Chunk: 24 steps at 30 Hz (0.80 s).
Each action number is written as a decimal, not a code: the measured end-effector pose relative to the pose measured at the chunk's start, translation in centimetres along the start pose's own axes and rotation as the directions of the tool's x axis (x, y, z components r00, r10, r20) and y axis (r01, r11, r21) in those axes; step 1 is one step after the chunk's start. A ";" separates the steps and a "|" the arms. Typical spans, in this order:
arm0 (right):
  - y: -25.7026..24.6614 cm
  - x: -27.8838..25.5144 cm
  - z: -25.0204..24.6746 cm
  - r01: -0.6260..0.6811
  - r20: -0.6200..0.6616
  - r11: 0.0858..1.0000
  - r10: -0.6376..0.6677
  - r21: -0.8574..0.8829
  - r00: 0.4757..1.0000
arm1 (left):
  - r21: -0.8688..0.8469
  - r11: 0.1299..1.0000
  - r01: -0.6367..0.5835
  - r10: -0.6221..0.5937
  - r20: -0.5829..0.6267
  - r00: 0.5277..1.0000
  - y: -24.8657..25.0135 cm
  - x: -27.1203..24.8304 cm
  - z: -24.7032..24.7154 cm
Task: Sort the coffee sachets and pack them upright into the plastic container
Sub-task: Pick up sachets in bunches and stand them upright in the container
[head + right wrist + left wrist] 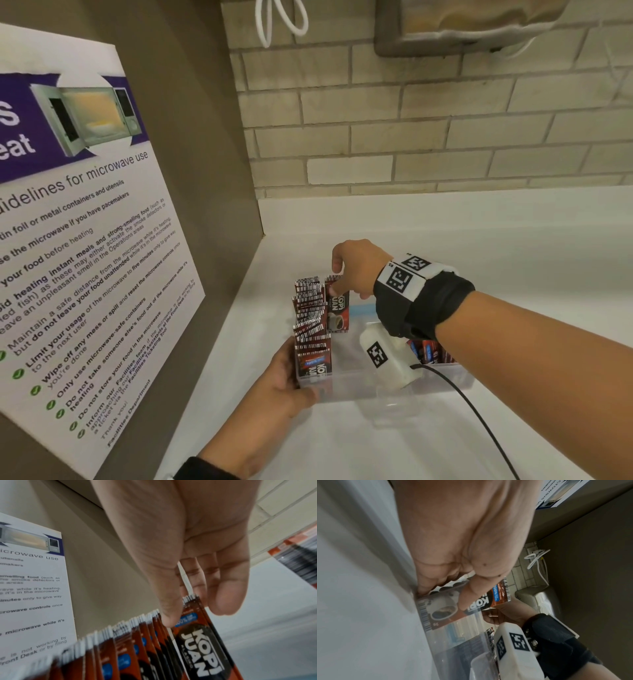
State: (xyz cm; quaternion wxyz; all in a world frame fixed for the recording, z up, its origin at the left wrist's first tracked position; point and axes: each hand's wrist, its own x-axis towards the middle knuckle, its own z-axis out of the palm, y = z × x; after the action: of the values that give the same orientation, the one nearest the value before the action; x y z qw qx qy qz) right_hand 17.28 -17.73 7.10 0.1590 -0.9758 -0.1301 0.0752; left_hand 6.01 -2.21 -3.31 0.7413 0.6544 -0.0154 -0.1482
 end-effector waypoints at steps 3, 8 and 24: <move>0.3 -0.4 -0.6 0.032 -0.076 0.999 -0.029 0.036 0.997 | -0.009 1.000 -0.017 0.016 -0.091 0.996 0.1 0.1 -0.3; 1.5 -2.6 -2.6 0.150 -0.279 0.962 -0.083 0.230 0.957 | 0.017 0.952 -0.305 0.282 -0.436 0.855 2.4 -0.5 -1.5; 8.4 -7.1 -3.9 0.342 -0.449 0.749 -0.067 0.568 0.891 | 0.491 0.856 -0.164 0.183 0.011 0.983 5.4 2.3 8.4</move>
State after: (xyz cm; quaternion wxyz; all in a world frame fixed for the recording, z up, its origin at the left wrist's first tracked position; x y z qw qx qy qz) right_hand 13.21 -28.54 8.69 0.5083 -0.8375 -0.1702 -0.1055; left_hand 7.53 -10.31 2.79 0.5620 0.8191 -0.0980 -0.0603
